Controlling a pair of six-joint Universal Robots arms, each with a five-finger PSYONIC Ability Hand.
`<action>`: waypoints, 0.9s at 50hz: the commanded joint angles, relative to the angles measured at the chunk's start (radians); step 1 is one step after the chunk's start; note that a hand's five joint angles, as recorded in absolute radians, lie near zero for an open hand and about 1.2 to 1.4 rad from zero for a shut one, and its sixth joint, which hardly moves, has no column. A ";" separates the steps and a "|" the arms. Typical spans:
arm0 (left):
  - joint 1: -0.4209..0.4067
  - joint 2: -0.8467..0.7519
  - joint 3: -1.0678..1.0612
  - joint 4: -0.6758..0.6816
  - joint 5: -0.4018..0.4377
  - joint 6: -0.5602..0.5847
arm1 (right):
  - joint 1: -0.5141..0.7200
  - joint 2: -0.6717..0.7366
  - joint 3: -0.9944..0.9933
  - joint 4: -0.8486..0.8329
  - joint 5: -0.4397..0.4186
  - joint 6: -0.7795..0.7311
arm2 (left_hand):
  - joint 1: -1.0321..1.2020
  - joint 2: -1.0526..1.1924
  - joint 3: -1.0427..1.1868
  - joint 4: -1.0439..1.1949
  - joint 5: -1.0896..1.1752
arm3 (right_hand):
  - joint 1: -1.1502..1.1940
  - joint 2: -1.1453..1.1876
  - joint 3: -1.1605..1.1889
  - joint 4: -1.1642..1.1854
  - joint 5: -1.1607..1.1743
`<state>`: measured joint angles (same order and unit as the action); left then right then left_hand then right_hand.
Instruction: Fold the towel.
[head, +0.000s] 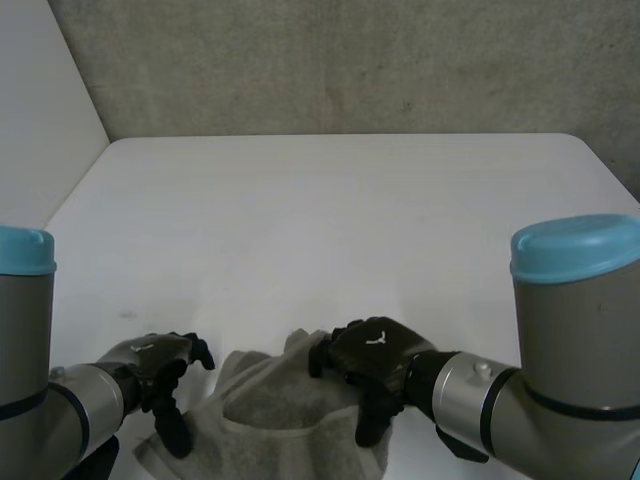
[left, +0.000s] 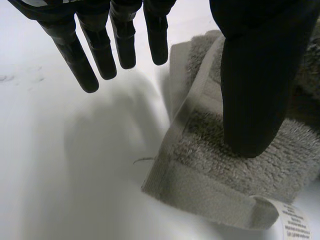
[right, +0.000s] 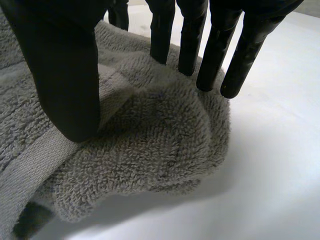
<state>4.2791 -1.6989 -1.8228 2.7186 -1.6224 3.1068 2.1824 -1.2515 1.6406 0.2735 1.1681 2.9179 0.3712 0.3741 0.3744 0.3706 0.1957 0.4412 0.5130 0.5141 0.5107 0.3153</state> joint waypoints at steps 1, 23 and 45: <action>-0.004 -0.005 -0.012 0.004 -0.022 0.003 | 0.014 -0.002 0.024 0.001 0.001 -0.039 | 0.180 0.177 0.177 0.180 0.181 | 0.246 0.174 0.173 0.176 0.197; -0.019 -0.094 0.028 0.004 -0.080 0.038 | 0.053 0.001 -0.039 -0.029 0.102 -0.201 | 1.025 1.022 1.022 1.026 1.026 | 0.955 0.883 0.882 0.886 0.906; -0.062 -0.015 0.559 0.323 -0.223 0.069 | -0.062 -0.072 -0.346 -0.559 0.220 -0.328 | 1.025 1.022 1.022 1.026 1.026 | 0.955 0.883 0.882 0.886 0.906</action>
<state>4.2182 -1.7216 -1.1790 2.9673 -1.8197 3.1789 2.1673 -1.3143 1.2832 -0.3647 1.3952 2.5892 1.1742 1.2166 1.2153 1.2164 1.0230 0.9418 1.1723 1.1842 1.1890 0.9652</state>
